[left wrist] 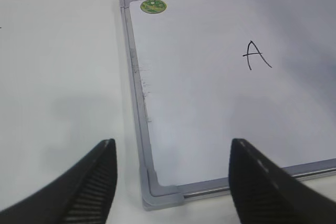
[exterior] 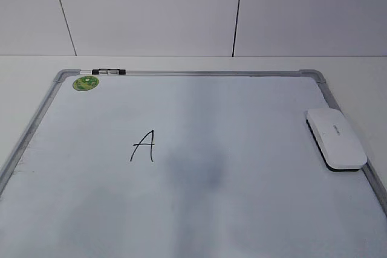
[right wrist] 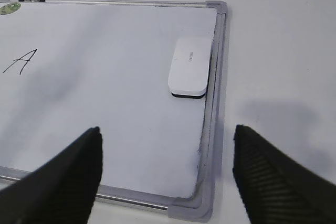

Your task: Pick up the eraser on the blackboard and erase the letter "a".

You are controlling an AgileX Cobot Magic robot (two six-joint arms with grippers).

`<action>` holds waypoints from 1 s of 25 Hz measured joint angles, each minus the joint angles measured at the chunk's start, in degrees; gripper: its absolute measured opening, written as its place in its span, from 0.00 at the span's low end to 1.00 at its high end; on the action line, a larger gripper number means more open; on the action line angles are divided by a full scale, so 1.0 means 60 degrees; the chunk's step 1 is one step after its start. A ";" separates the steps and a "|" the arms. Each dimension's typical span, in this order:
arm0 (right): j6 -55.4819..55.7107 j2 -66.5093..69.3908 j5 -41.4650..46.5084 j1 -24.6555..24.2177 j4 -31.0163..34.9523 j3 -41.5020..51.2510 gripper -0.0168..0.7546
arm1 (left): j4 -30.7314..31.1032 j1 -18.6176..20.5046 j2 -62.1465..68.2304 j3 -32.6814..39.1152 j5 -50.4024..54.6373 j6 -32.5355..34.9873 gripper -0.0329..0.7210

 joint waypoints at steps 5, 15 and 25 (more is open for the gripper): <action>-0.0211 0.0000 -0.0041 0.0000 -0.0039 0.0023 0.79 | 0.0036 0.0000 0.0000 0.0000 0.0014 0.0000 0.70; -0.0553 0.0000 0.0786 0.0000 -0.0237 0.0206 0.79 | 0.0036 0.0000 0.0000 0.0111 0.0043 -0.0035 0.70; -0.0553 0.0000 0.0821 0.0000 -0.0237 0.0257 0.79 | 0.0036 0.0000 0.0000 0.0111 0.0043 -0.0035 0.70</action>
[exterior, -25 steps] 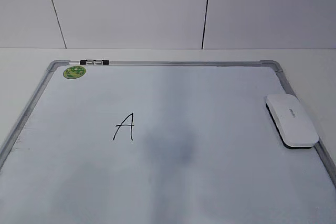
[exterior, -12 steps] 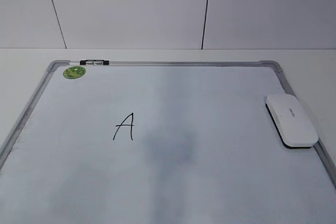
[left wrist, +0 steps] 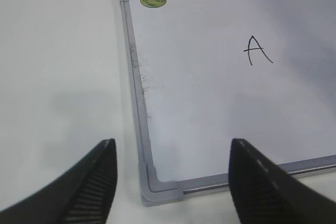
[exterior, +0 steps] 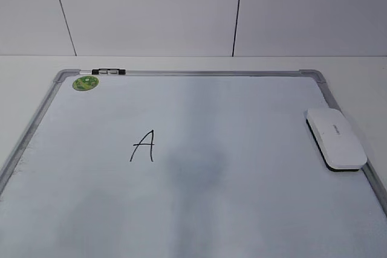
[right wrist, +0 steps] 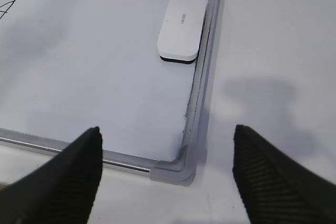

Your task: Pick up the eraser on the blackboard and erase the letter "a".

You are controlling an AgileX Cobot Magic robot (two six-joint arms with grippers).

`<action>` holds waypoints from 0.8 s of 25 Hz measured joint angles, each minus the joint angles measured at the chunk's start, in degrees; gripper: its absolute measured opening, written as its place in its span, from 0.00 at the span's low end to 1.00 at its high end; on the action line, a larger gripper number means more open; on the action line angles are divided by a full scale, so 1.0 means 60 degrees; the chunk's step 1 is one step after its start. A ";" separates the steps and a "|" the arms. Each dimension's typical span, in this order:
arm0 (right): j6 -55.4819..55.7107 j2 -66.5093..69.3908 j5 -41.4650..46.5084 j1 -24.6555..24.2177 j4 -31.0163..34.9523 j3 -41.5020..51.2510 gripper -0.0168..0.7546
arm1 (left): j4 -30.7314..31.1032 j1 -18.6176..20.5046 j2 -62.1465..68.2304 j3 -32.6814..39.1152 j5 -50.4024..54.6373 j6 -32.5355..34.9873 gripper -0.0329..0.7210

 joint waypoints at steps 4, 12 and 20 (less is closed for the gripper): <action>0.0000 0.0000 0.0000 0.0000 -0.0051 0.0000 0.79 | -0.0153 0.0000 0.0000 0.0000 0.0000 0.0000 0.70; 0.0000 0.0000 0.0022 0.0000 -0.0073 0.0000 0.79 | -0.0141 0.0000 0.0000 0.0000 0.0000 -0.0020 0.70; 0.0000 0.0000 0.0022 0.0000 -0.0073 0.0000 0.79 | -0.0123 0.0000 0.0000 0.0000 0.0000 -0.0020 0.70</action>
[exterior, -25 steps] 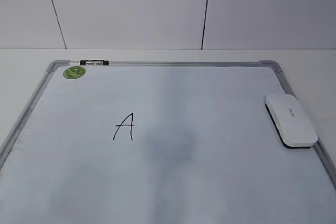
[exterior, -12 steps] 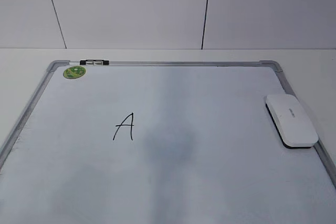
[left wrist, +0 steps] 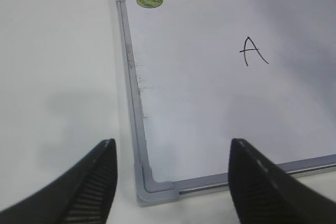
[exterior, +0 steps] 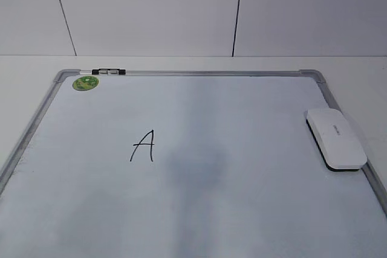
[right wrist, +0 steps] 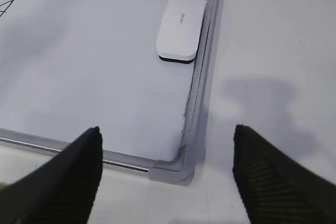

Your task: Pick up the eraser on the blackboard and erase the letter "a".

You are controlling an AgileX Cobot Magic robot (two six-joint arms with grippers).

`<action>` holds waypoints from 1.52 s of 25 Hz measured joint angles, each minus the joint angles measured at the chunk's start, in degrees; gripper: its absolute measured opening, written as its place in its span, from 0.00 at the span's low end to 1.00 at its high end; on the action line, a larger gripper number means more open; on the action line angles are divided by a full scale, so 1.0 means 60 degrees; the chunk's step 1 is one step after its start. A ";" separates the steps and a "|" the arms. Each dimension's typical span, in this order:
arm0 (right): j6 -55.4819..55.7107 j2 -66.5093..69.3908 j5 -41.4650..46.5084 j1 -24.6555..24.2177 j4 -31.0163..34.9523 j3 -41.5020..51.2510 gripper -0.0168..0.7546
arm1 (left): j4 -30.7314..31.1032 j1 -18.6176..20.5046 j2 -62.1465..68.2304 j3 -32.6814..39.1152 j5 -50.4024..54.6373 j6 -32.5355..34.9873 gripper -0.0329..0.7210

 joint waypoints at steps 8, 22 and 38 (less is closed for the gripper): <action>0.0000 0.0000 0.0000 0.0000 0.0000 0.0000 0.79 | 0.0000 0.0000 0.0000 0.0000 0.0000 0.0000 0.70; 0.0000 -0.0239 0.0004 -0.0054 -0.0113 0.0019 0.79 | -0.0035 0.0000 0.0000 0.0014 0.0015 -0.0002 0.70; 0.0000 -0.0239 0.0004 -0.0422 -0.0146 0.0019 0.79 | -0.0035 0.0573 0.0000 0.0014 0.0015 -0.0002 0.70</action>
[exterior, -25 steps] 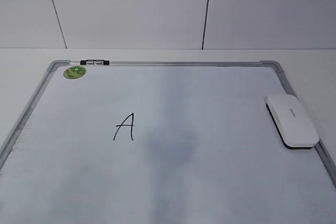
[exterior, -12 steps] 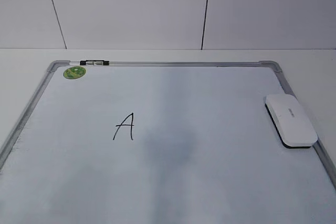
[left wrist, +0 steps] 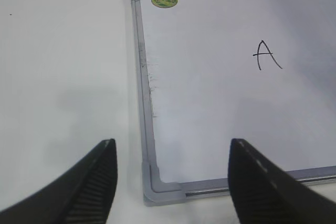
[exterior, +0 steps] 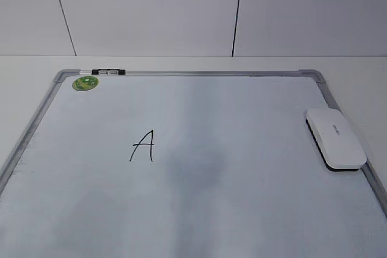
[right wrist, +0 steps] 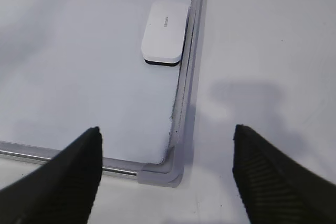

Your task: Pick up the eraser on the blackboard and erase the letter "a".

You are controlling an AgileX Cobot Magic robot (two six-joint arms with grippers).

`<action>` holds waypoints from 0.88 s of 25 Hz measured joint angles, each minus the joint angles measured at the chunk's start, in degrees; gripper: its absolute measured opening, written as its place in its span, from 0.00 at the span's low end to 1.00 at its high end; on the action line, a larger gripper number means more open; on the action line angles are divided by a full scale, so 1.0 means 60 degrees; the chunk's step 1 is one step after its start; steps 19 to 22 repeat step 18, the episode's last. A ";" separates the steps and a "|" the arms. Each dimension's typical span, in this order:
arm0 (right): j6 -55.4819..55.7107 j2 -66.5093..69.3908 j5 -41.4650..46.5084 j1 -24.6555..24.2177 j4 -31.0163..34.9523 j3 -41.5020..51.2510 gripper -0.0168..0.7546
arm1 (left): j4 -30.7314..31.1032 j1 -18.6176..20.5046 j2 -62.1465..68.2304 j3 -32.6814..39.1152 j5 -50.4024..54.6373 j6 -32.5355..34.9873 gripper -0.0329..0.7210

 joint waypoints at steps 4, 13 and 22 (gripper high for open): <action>0.0000 0.0000 0.0000 0.0000 0.0000 0.0000 0.79 | -0.0012 0.0000 0.0000 0.0000 0.0000 0.0000 0.70; 0.0000 0.0000 0.0000 0.0000 0.0000 0.0000 0.79 | -0.0012 0.0000 0.0000 0.0000 0.0000 -0.0016 0.70; 0.0000 0.0000 0.0000 0.0000 0.0000 0.0000 0.79 | -0.0012 0.0000 0.0000 0.0000 0.0000 -0.0016 0.70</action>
